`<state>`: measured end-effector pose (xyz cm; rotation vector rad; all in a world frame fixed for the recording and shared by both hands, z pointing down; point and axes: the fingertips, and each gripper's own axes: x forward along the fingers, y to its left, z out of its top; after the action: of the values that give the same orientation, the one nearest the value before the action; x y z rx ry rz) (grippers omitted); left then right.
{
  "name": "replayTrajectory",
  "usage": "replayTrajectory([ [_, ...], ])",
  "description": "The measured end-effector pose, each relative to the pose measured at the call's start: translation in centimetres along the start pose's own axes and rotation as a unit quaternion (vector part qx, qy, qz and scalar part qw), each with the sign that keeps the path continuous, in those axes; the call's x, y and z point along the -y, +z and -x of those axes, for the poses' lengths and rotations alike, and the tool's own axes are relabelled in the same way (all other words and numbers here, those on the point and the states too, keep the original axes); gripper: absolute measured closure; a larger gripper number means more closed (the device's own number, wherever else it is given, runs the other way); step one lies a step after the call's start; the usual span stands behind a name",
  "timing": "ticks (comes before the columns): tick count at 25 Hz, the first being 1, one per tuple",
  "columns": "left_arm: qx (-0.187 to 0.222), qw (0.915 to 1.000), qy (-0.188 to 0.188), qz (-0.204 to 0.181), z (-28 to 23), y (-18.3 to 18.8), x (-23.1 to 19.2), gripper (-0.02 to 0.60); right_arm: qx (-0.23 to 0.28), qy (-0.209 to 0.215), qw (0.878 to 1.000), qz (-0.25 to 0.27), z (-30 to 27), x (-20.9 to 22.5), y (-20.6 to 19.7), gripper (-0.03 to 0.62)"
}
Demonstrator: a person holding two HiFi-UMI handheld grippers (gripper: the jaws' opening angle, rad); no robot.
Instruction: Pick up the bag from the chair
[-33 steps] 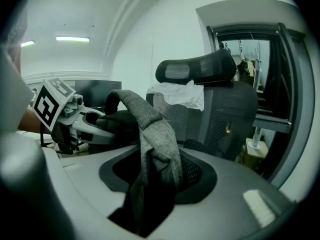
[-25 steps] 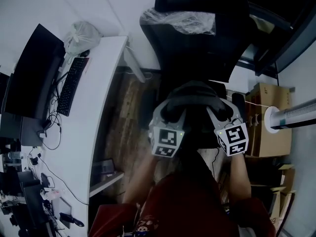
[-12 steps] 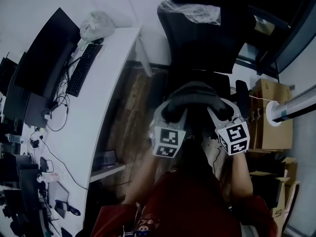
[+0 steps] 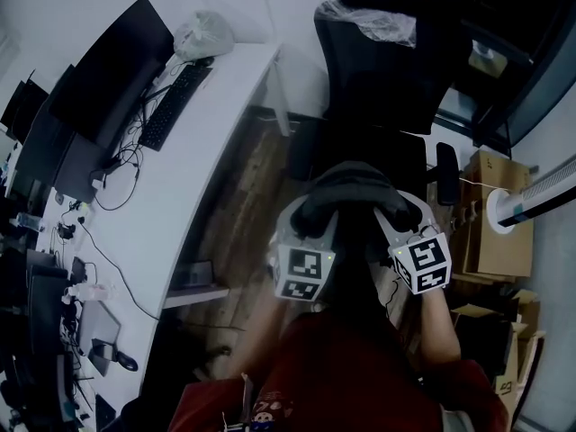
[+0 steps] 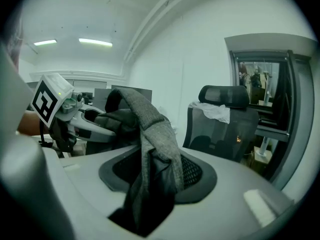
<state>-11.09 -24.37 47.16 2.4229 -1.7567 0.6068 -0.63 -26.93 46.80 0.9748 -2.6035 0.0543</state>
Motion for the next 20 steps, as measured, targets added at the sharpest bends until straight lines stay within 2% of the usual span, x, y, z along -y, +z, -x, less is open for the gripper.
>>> replayTrajectory([
  [11,0.000,0.9997,0.021,0.014,7.4,-1.0,-0.1,0.368,0.005,0.032,0.999,0.012,2.5,-6.2,1.2,0.414],
  [20,0.002,0.9990,0.040,0.019,10.3,-1.9,-1.1,0.370,0.009,0.050,0.998,0.023,2.6,-9.1,1.8,0.414],
])
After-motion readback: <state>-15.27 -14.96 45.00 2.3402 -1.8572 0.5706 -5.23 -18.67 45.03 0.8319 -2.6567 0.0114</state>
